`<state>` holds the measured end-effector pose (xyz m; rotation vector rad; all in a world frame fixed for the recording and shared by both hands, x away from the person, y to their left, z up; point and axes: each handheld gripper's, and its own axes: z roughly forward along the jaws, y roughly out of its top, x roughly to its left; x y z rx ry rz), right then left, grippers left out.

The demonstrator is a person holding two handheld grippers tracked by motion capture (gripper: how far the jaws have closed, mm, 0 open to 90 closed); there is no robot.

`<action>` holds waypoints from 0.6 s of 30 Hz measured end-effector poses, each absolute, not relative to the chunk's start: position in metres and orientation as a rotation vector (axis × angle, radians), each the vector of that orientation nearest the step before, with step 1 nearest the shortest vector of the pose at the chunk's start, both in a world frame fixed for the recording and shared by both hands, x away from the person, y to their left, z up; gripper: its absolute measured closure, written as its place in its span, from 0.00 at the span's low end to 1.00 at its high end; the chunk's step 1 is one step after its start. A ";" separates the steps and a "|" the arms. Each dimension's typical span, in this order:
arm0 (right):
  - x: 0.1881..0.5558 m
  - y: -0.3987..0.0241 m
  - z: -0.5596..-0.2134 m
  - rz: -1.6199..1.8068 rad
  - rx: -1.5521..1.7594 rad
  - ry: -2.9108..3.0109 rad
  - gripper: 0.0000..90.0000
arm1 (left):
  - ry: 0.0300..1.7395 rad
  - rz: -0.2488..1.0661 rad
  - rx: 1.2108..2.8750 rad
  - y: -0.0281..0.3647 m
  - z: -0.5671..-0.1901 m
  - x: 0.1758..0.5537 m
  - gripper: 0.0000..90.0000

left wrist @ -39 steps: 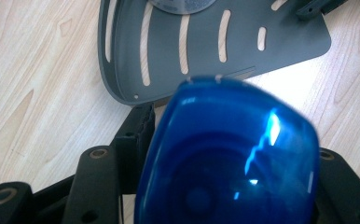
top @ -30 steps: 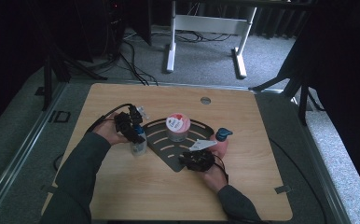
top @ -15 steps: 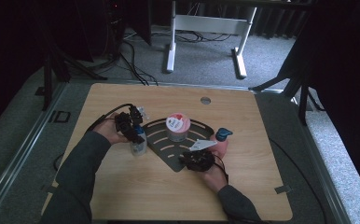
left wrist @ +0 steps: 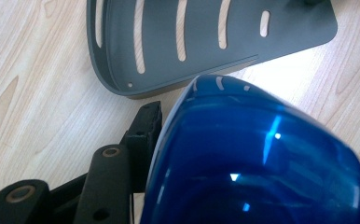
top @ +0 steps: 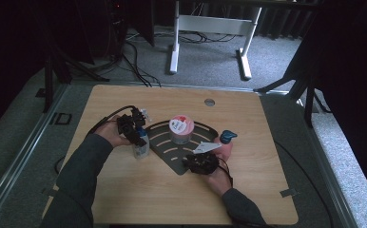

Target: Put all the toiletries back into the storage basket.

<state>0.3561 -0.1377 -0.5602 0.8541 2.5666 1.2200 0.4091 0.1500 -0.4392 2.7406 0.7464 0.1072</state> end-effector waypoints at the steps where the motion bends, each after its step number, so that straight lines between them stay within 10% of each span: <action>1: 0.356 -0.138 -0.560 1.220 0.854 2.567 0.73 | 0.747 0.110 2.741 0.150 -0.439 0.409 0.59; 18: 0.356 -0.138 -0.560 1.221 0.854 2.567 0.73 | 0.752 0.133 2.749 0.149 -0.438 0.406 0.61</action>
